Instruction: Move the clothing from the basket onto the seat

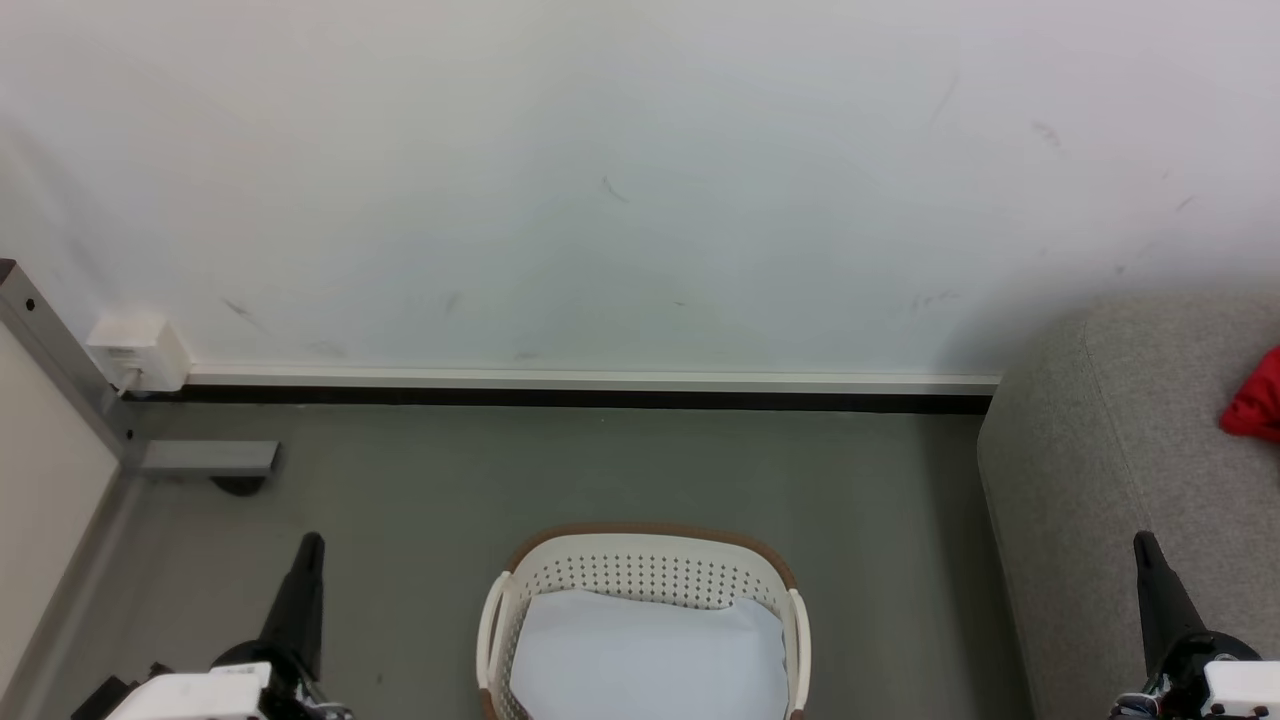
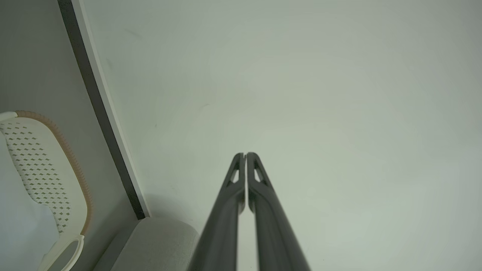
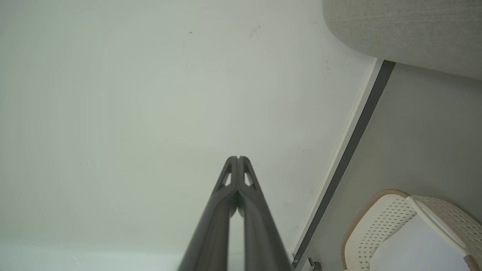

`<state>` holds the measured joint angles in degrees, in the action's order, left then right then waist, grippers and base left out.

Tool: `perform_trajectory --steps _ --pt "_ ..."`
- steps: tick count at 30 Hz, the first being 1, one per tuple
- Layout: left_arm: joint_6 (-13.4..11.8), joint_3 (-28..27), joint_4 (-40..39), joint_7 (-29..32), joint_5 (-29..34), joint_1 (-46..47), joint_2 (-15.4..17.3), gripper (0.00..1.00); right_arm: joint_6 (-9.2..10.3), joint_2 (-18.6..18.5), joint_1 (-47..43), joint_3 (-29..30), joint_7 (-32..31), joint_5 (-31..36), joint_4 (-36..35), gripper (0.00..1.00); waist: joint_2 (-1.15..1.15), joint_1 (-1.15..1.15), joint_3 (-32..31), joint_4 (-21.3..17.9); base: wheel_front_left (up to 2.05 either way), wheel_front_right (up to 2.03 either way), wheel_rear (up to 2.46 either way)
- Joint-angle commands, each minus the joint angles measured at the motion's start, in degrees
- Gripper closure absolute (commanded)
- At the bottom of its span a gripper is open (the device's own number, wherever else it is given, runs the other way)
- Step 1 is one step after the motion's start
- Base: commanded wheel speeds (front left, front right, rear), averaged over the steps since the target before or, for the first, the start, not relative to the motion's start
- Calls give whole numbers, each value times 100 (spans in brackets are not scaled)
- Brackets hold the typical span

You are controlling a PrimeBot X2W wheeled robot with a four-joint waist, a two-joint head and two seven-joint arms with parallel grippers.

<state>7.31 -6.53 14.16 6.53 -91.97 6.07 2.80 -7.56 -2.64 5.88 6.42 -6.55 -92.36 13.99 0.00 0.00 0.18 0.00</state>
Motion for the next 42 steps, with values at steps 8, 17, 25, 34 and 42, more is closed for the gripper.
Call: perform_trajectory --steps 8,17,25,34,42 --pt "37 -10 -20 21 -82 43 15 100 14 -45 79 22 -15 -13 11 100 0 0 0 0 0 0 0" --pt "37 -10 -20 20 -82 43 15 100 14 -45 79 22 -15 -13 11 100 0 0 0 0 0 0 0" --pt "37 -10 -20 20 -82 43 15 100 14 -45 79 22 -15 -13 11 100 0 0 0 0 0 0 0" --pt "37 -10 -20 20 -82 43 15 100 14 -45 79 22 -15 -13 11 100 0 0 0 0 0 0 0" --pt "37 -10 -20 20 -83 43 15 100 14 -45 79 21 -14 -13 11 100 0 0 0 0 0 0 0"
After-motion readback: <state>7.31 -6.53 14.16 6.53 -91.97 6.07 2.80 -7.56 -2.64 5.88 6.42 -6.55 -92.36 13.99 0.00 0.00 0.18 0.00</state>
